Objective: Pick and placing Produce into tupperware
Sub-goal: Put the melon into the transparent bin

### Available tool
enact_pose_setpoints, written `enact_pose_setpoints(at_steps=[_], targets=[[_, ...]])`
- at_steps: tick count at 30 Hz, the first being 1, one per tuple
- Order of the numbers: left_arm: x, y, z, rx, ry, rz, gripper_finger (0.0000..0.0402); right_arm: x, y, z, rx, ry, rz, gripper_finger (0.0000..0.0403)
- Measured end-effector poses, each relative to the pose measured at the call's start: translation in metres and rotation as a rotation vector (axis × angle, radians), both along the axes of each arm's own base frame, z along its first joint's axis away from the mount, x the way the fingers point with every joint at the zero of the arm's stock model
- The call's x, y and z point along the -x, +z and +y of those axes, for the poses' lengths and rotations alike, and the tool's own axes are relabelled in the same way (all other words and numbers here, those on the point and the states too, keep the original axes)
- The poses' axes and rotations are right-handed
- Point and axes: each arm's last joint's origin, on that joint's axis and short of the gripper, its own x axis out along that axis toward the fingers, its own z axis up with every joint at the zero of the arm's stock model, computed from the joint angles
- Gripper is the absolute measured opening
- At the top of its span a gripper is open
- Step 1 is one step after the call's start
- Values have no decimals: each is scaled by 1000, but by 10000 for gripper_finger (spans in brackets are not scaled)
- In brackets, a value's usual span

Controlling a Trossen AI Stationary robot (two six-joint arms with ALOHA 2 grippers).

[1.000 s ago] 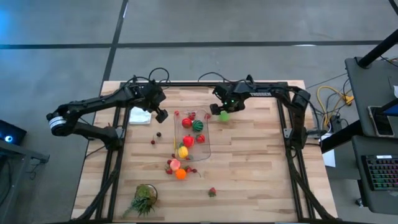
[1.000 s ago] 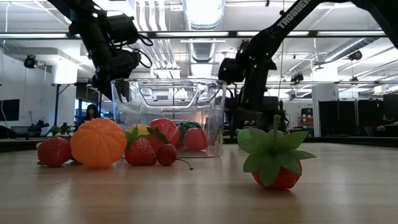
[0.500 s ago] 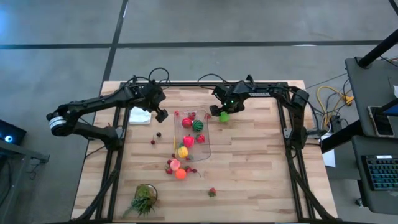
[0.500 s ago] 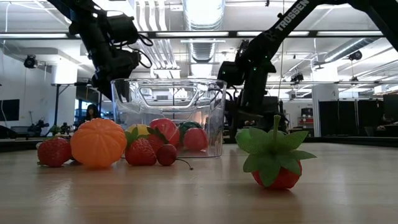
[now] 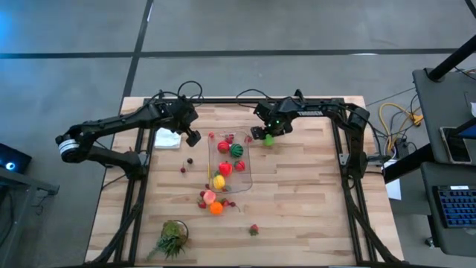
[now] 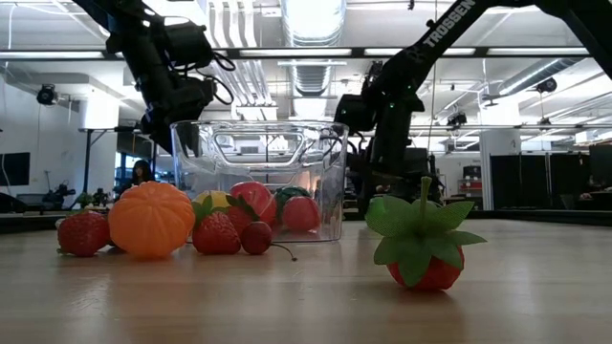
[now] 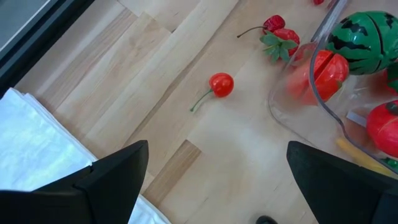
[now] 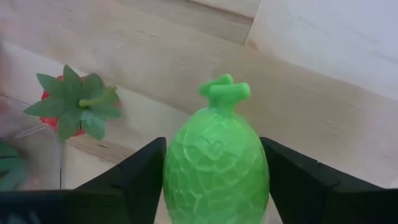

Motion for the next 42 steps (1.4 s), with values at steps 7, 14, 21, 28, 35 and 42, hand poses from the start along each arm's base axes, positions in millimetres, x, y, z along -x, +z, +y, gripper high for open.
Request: enact_pose_setpoints(at_steps=[7, 14, 21, 28, 35, 42], targets=[[0, 0, 0, 0, 0, 0, 368, -7, 14, -4, 30, 7, -51, 225], [0, 0, 0, -4, 3, 5, 368, -12, 66, -8, 152, 2, -176, 226], [4, -3, 2, -67, 86, 61, 368, -21, 117, -1, 223, 216, -350, 228], [11, -8, 1, -8, 243, 96, 368, -33, 120, 13, 147, 357, -434, 230], [16, -11, -2, 59, 345, 118, 368, -46, 116, 34, 109, 478, -463, 230], [22, -14, -6, 124, 402, 158, 368, -66, 118, 62, 156, 628, -524, 231]])
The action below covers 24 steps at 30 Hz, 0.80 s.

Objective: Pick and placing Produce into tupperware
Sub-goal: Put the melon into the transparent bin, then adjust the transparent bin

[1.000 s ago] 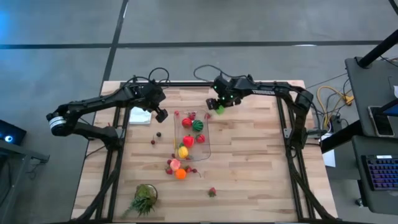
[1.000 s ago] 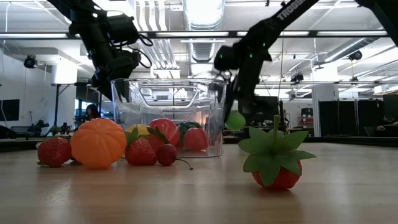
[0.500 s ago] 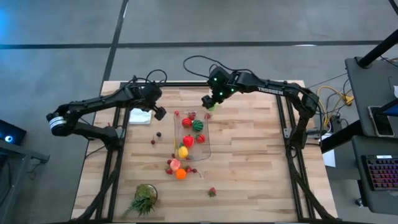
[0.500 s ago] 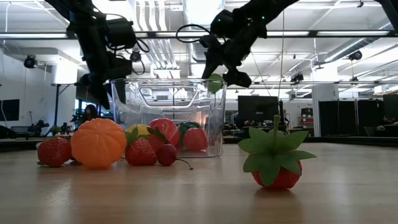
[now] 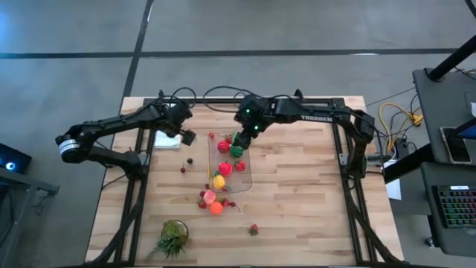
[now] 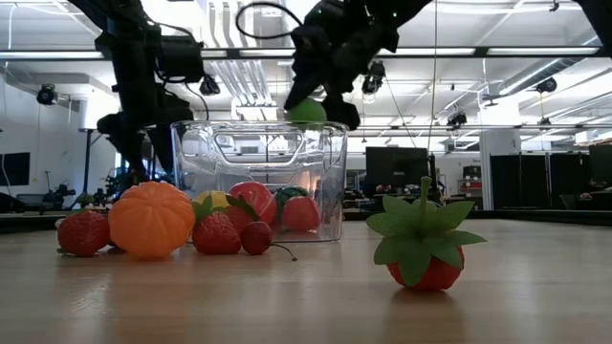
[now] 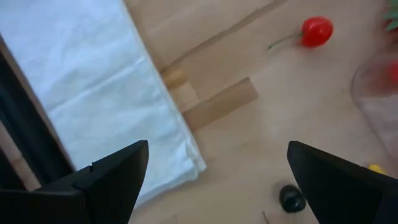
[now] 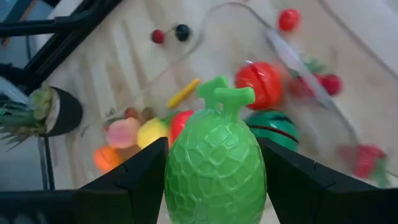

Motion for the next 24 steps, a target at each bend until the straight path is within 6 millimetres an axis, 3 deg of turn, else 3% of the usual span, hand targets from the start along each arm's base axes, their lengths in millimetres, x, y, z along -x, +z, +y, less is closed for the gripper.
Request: enact_pose_setpoints(at_steps=[10, 16, 24], targets=[[4, -3, -4, 52, -106, 53, 368, -8, 1, 17, 70, -10, -17, 238], [9, -15, -14, 155, -201, 64, 368, -20, 7, 34, 200, -100, -95, 285], [21, -35, -34, 189, -259, 95, 368, -25, 12, 46, 143, -305, -115, 349]])
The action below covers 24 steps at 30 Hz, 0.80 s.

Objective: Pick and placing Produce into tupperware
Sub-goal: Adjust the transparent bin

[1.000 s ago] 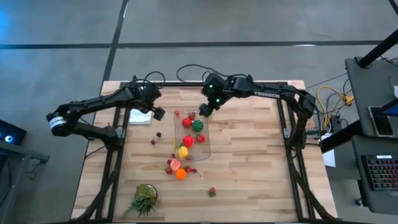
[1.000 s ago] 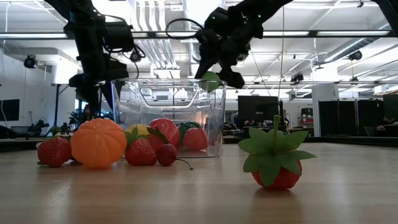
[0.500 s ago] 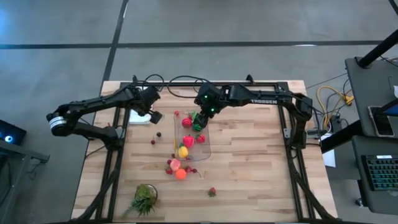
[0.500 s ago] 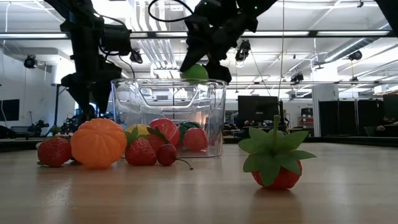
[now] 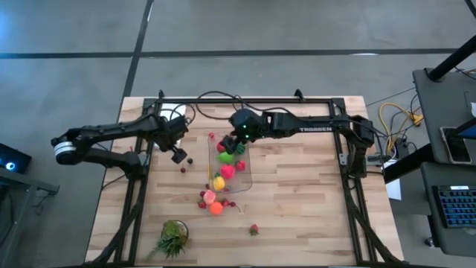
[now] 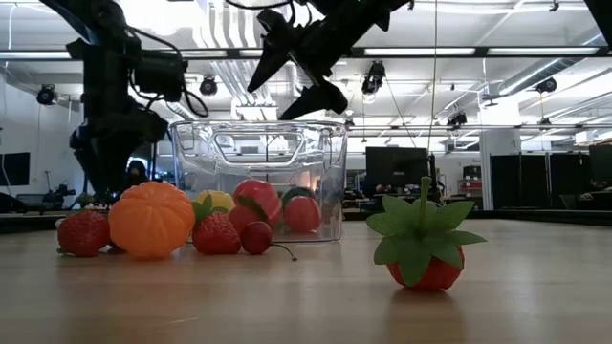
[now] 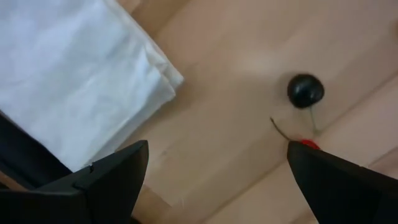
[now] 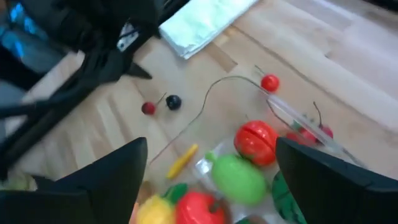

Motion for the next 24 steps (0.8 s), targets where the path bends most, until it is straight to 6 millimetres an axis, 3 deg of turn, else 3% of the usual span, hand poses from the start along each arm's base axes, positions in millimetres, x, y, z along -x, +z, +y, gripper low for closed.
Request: enact_pose_setpoints(at_steps=[5, 12, 15, 24], targets=[[-1, 0, -10, -20, -56, -79, 368, 7, 7, 1, -88, -112, 4, 358], [-7, 9, -14, -32, -48, -254, 368, 46, 5, -15, -182, -442, 300, 344], [-11, 12, -12, -59, -50, -312, 368, 56, 0, -29, -214, -465, 388, 337], [-41, 9, 1, -165, -47, -480, 368, 61, 0, -54, -187, -468, 373, 329]])
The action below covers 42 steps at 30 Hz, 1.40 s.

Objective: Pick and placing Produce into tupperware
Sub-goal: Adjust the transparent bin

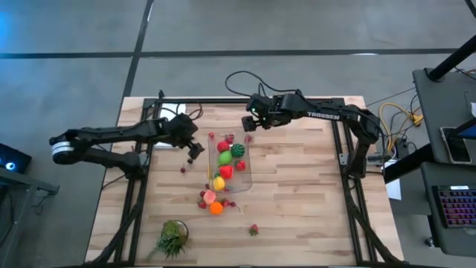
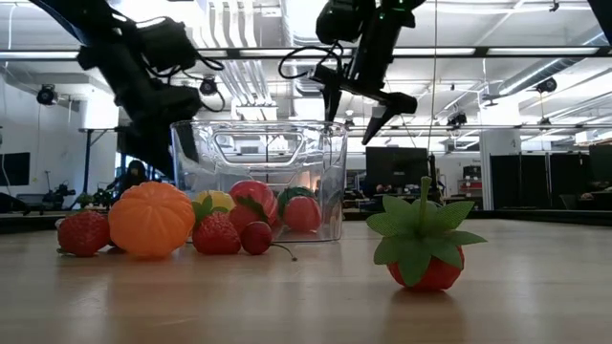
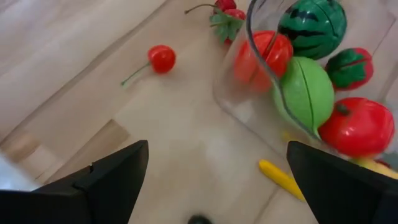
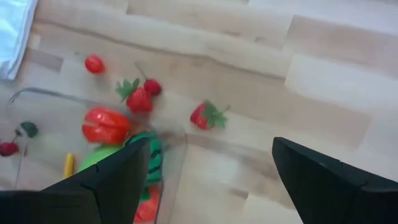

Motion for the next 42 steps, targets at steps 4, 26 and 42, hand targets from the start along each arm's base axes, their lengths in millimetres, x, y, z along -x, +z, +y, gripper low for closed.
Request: enact_pose_setpoints(at_steps=[4, 26, 42], targets=[[-14, -17, 7, -3, 13, 43, 368, 0, 0, 1, 16, 44, 10, 329], [-85, -24, -3, 26, -179, -25, 368, 14, -3, -27, 19, 49, 73, 329], [-74, -11, -7, 15, -181, -32, 368, -6, -51, -40, -269, 110, 48, 329]])
